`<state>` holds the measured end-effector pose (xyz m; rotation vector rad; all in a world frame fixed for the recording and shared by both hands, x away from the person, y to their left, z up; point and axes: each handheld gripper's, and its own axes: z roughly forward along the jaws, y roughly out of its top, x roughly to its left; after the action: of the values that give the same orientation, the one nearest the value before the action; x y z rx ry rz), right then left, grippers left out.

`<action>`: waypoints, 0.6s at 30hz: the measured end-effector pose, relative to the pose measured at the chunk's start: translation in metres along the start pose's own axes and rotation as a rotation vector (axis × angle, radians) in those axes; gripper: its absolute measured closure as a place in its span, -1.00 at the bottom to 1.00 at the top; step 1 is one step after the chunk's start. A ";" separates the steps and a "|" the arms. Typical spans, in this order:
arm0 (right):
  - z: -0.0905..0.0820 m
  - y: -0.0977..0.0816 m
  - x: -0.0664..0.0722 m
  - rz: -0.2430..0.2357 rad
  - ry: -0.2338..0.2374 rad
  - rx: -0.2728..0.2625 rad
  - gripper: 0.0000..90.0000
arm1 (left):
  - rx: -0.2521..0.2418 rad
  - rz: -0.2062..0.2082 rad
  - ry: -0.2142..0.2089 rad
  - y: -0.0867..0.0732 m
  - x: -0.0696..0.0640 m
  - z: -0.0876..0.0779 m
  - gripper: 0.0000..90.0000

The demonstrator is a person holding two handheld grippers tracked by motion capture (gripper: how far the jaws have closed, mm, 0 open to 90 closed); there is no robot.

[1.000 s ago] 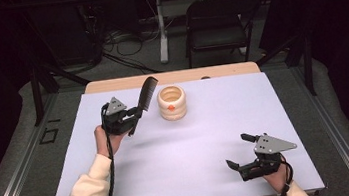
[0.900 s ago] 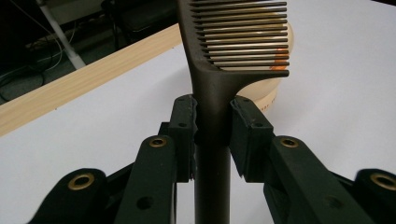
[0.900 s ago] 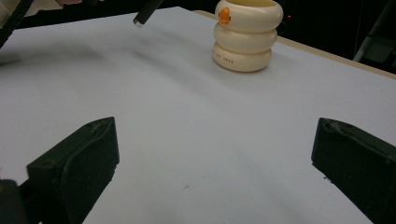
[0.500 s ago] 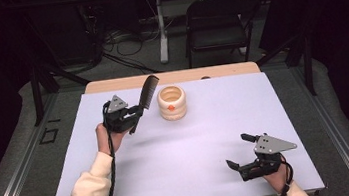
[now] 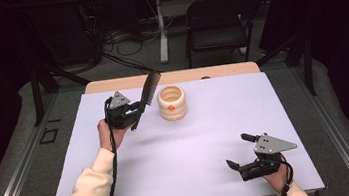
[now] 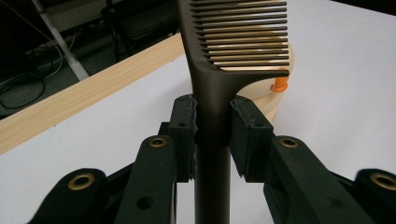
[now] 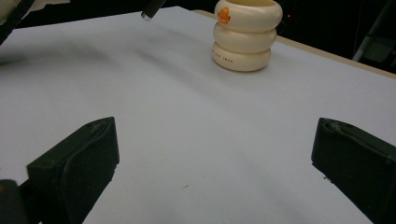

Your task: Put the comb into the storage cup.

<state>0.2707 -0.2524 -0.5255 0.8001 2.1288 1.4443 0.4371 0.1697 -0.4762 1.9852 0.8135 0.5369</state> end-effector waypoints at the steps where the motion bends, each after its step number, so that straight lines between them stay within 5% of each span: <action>1: 0.000 0.000 0.000 0.000 0.000 0.000 -1.00 | -0.003 -0.002 0.000 0.001 0.000 0.000 0.59; 18: 0.000 0.000 0.000 0.001 0.001 0.000 -1.00 | -0.016 0.008 -0.001 0.013 -0.001 0.003 0.59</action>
<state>0.2705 -0.2525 -0.5254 0.8002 2.1292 1.4452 0.4430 0.1619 -0.4668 1.9748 0.7983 0.5452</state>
